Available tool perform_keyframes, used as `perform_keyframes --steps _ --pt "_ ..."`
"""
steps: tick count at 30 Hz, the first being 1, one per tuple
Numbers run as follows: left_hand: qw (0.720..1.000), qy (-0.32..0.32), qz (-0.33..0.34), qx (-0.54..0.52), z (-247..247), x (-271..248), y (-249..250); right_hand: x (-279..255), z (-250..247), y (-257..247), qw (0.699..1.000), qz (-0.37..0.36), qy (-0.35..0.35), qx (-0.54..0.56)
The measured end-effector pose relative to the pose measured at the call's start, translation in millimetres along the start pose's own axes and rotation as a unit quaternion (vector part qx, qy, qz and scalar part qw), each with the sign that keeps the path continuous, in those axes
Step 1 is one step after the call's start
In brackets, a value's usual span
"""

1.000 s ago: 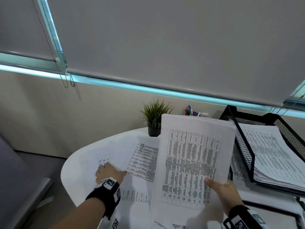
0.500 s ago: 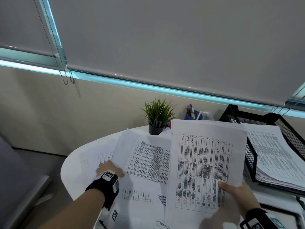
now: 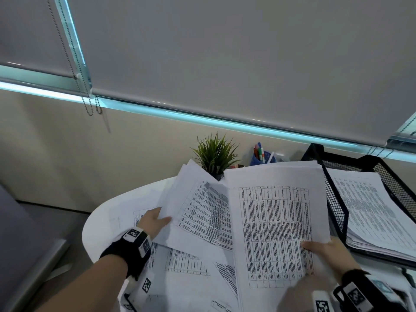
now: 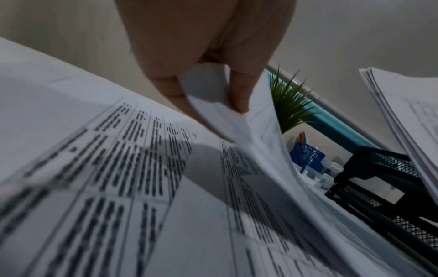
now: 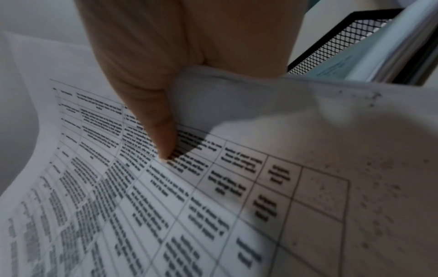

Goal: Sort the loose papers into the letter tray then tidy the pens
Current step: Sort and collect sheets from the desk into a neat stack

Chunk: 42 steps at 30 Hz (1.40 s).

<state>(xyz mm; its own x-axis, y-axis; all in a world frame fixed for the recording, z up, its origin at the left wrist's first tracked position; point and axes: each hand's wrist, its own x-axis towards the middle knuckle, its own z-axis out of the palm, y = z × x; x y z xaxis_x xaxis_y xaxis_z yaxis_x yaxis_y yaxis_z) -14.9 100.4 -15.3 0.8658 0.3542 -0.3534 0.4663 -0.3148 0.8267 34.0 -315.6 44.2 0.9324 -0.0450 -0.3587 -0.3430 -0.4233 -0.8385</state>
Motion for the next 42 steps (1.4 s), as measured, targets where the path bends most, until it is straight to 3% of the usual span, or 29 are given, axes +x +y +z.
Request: perform_keyframes --steps 8,12,17,20,25,28,30,36,42 --pt "0.986 -0.157 0.063 -0.010 -15 -6 24 -5 -1 -29 0.996 -0.042 -0.058 -0.048" --pt "0.973 -0.219 0.074 0.010 -13 -7 42 5 -5 -28 0.996 -0.026 -0.078 -0.040" --pt "0.956 -0.280 0.091 0.010 -7 -17 69 -10 5 -40 0.982 -0.003 -0.183 -0.052" --pt "0.949 -0.298 0.093 -0.037 -6 -19 76 -6 8 -25 0.983 0.014 -0.181 -0.028" --pt "0.950 -0.271 0.048 -0.148 -2 -9 67 -10 14 -19 0.987 0.058 -0.152 0.016" --pt "0.938 -0.230 -0.004 -0.259 6 -10 61 -9 15 -11 0.994 0.043 -0.105 -0.003" --pt "0.924 -0.223 -0.027 -0.311 15 -17 53 -15 16 -16 0.995 0.071 -0.074 0.018" --pt "0.914 -0.236 -0.081 -0.318 67 -44 28 -16 25 4 0.992 0.091 -0.071 0.048" --pt "0.941 -0.139 -0.098 -0.293 78 -46 41 -21 31 6 0.990 0.099 -0.069 0.075"
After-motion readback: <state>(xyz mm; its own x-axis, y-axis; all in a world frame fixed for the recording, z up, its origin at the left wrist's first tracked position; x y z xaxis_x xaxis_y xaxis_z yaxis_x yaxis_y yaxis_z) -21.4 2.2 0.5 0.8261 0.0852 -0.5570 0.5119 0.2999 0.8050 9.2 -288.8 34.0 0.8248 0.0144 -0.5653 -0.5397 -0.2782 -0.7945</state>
